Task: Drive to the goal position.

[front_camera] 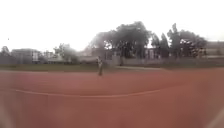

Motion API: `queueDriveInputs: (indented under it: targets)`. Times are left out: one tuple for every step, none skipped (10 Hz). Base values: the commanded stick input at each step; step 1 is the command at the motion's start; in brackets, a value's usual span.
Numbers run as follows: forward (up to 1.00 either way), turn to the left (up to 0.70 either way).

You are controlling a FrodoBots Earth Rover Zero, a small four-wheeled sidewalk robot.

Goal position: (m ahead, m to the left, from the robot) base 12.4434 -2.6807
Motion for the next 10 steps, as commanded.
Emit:
queueDriveInputs:
  targets:
    - [0.7,0.0]
    - [0.7,0.0]
    - [0.7,0.0]
    - [0.7,0.0]
    - [0.7,0.0]
    - [0.7,0.0]
    - [0.7,0.0]
    - [0.7,0.0]
    - [0.7,0.0]
    - [0.7,0.0]
